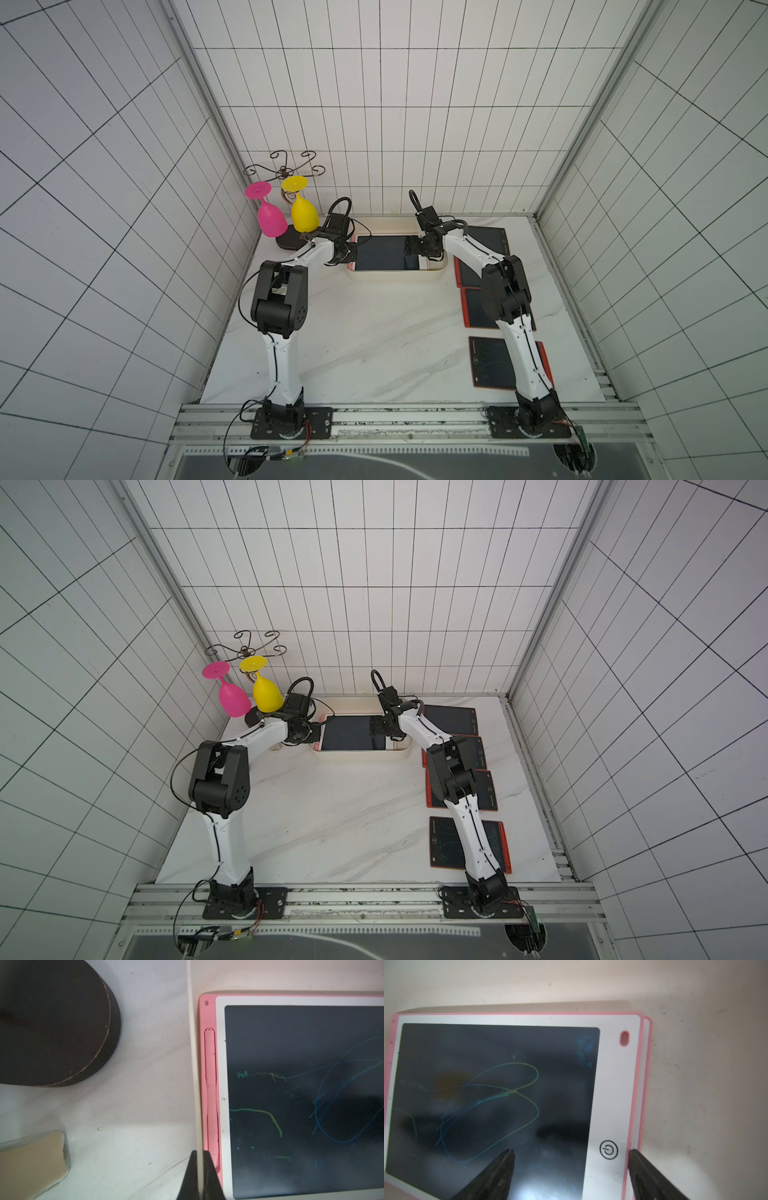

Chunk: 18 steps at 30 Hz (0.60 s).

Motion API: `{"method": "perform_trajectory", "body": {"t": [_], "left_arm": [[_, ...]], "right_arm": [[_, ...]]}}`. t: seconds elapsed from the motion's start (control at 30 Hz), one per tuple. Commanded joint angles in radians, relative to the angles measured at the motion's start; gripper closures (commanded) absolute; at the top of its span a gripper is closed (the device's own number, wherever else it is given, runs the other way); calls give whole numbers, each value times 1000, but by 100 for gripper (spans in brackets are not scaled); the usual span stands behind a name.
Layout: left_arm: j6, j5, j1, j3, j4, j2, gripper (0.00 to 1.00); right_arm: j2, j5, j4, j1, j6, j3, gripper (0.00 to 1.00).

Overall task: Take out the writing tablet from the storage box
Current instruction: Pick up the writing tablet from the storage box.

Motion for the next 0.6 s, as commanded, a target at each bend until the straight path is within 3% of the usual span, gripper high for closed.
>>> {"method": "perform_trajectory", "body": {"t": [0.0,0.37,0.57], "left_arm": [[2,28,-12,5,39,-36,100],[2,29,-18,6,39,-40,100],[-1,34,-18,11,40,-37,100]], "right_arm": [[-65,-65,2,26,-1,38,15],[-89,-206,13,14,23,45,19],[-108,-363,37,-12,59,36,29]]}}
